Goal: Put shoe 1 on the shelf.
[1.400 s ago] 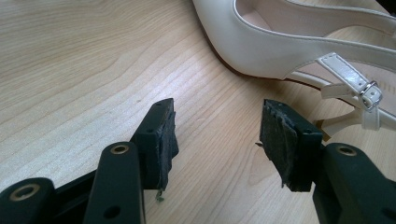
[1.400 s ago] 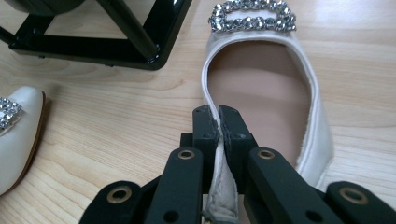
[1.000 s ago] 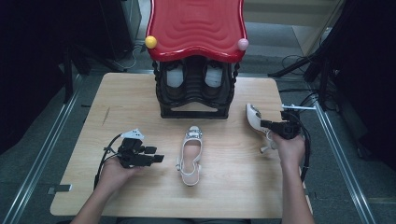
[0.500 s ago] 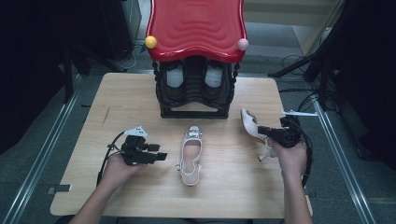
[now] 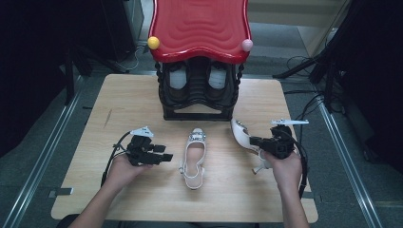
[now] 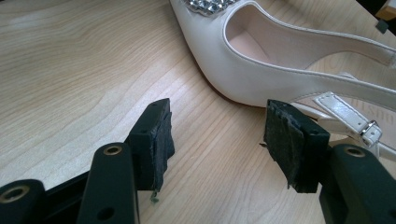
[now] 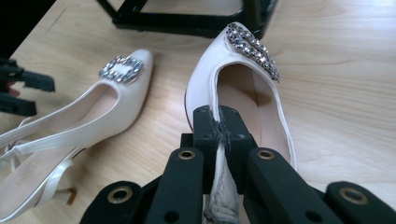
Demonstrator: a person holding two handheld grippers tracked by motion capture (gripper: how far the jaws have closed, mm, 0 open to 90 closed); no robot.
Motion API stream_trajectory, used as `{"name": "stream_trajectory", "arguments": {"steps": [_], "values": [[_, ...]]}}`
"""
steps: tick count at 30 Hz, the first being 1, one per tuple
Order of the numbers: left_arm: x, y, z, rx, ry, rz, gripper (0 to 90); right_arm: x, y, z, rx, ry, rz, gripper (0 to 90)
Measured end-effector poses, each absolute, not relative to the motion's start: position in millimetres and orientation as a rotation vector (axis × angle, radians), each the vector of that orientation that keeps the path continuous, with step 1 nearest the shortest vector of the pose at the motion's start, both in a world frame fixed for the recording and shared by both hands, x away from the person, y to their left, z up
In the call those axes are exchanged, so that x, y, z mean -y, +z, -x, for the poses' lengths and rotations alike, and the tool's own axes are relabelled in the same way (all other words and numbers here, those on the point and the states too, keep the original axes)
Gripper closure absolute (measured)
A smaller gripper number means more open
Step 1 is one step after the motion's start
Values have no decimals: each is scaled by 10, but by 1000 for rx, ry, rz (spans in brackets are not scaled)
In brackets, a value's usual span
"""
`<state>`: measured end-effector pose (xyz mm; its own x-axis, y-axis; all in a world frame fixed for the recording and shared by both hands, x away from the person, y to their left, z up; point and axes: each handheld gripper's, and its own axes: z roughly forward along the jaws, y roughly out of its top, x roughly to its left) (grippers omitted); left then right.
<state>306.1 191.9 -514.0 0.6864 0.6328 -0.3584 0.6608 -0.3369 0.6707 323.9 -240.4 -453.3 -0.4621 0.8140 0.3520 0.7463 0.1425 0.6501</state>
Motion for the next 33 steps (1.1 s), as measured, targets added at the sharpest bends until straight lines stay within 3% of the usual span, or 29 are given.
{"name": "stream_trajectory", "arguments": {"steps": [33], "values": [[-1878, -5146, -3059, -979, -55, -2074, 423, 1448, -4842, -3099, -2634, 1088, -1393, 875]]}}
